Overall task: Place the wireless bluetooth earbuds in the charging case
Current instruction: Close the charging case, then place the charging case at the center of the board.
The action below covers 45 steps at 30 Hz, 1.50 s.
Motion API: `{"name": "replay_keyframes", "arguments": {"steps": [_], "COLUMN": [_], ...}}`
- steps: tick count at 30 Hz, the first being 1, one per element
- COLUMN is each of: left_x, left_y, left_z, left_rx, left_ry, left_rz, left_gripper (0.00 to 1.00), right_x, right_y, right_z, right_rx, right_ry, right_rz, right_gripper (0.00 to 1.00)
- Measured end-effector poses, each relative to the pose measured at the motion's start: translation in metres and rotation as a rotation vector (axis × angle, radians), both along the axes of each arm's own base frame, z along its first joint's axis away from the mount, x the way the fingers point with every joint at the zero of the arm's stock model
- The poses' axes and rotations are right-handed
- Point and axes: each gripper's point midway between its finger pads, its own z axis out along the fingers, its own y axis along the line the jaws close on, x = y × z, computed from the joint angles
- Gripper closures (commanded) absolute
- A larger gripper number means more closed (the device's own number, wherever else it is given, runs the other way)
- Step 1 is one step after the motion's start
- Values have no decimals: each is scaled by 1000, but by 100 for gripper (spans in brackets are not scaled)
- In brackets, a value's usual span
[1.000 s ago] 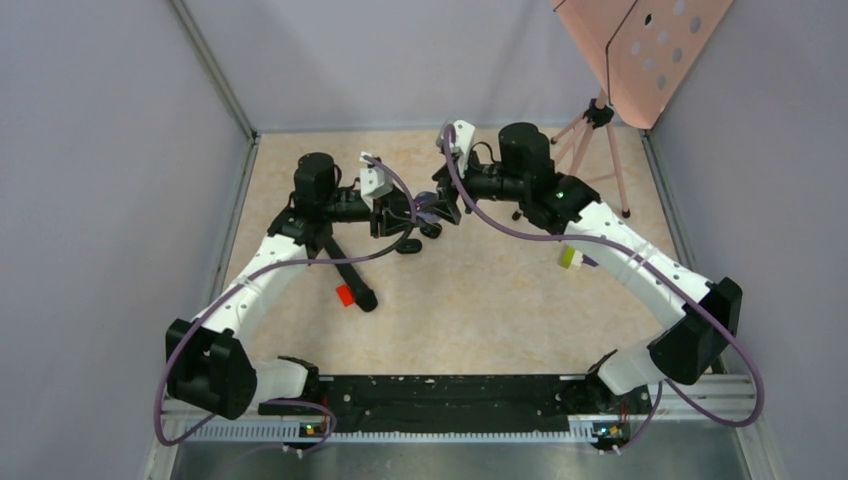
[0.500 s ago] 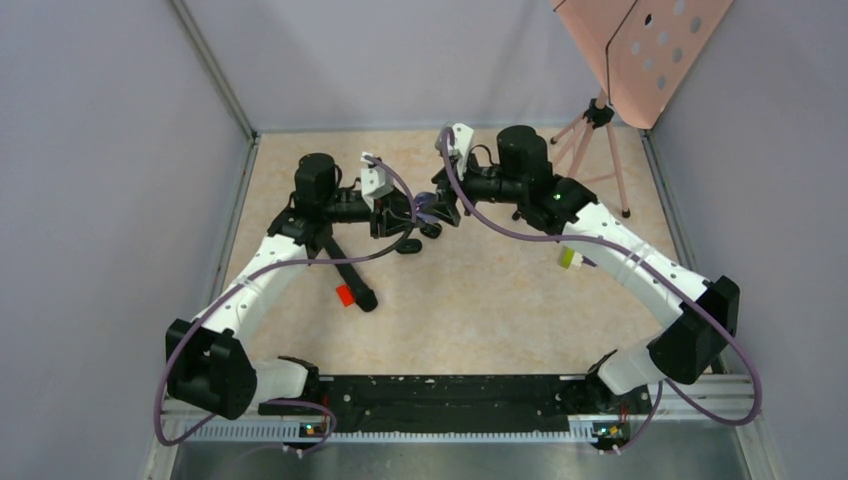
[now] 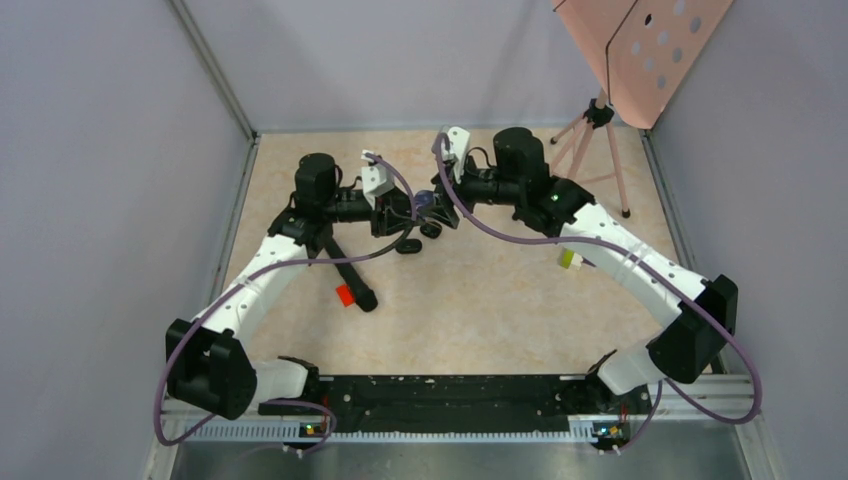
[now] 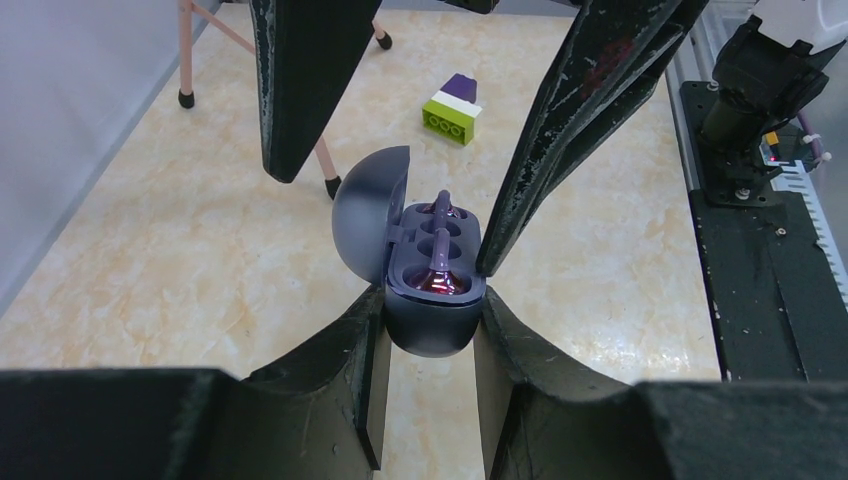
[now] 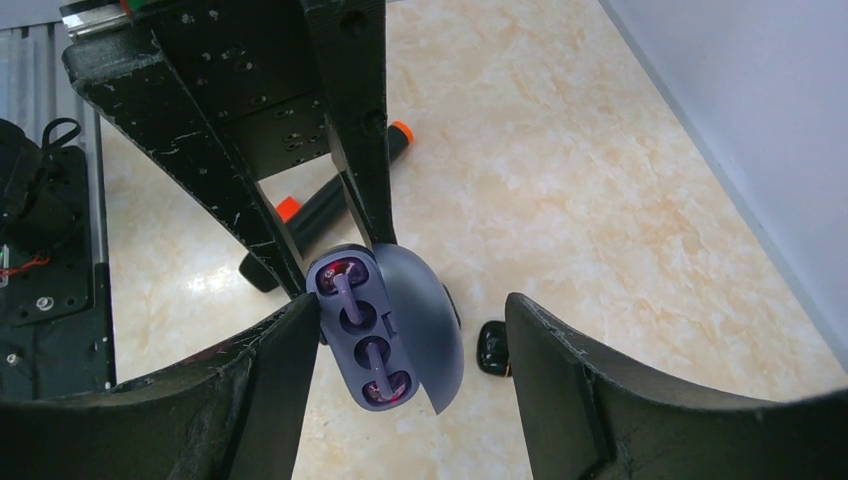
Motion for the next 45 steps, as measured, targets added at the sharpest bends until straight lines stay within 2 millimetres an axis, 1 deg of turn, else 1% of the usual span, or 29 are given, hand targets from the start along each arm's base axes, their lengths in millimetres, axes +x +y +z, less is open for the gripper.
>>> {"name": "replay_keyframes", "arguments": {"steps": [5, 7, 10, 13, 16, 19, 20, 22, 24, 26, 27, 28, 31, 33, 34, 36, 37, 39, 41, 43, 44, 45], "left_x": [-1, 0, 1, 10, 25, 43, 46, 52, 50, 43, 38, 32, 15, 6, 3, -1, -2, -3, -7, -18, -20, -20], "left_y": [-3, -4, -6, -7, -6, -2, -1, 2, 3, 4, 4, 5, 6, 4, 2, -3, -7, -15, -18, -18, -16, -16], "left_z": [4, 8, 13, 12, 3, -16, -24, -46, -68, -97, -110, -126, -168, -191, -201, -213, -218, -229, -240, -244, -244, -242], "left_rx": [-15, -29, -54, -72, -78, -69, -63, -34, 4, 59, 86, 116, 204, 274, 313, 377, 415, 475, 533, 575, 595, 601], "left_ry": [8, 15, 45, 105, 175, 278, 309, 386, 449, 525, 565, 612, 769, 874, 918, 978, 1008, 1044, 1077, 1113, 1111, 1116], "left_rz": [-5, -1, 7, 47, 115, 192, 207, 229, 227, 206, 190, 173, 130, 104, 87, 55, 32, 0, -12, -15, -7, 4], "left_gripper": [100, 100, 100, 100, 100, 100, 100, 100, 100, 100, 99, 98, 92, 88, 87, 85, 84, 69, 54, 37, 29, 27], "right_x": [-5, -8, -10, -7, -7, -8, -6, -4, 4, 14, 19, 21, 15, 10, 5, -1, -3, -3, -1, 0, 0, 2], "right_y": [-6, -8, -10, -13, -18, -30, -39, -64, -96, -129, -143, -149, -153, -154, -156, -158, -158, -158, -157, -157, -156, -156], "right_z": [-5, -8, -9, -7, -4, 1, 5, 8, 5, -5, -16, -25, -67, -91, -103, -117, -121, -121, -119, -119, -118, -117], "right_rx": [-25, -36, -45, -54, -72, -96, -99, -109, -113, -125, -142, -156, -214, -242, -256, -270, -274, -272, -265, -262, -259, -255], "right_ry": [6, 16, 4, -19, -44, -70, -89, -113, -104, -63, -28, 1, 128, 197, 230, 273, 286, 291, 281, 277, 273, 267], "right_rz": [29, 49, 77, 83, 79, 35, 2, -82, -184, -284, -330, -353, -360, -361, -363, -367, -367, -368, -368, -368, -369, -369], "right_gripper": [35, 39, 40, 39, 36, 34, 33, 33, 31, 29, 28, 27, 26, 25, 25, 25, 25, 25, 24, 24, 24, 24]}}
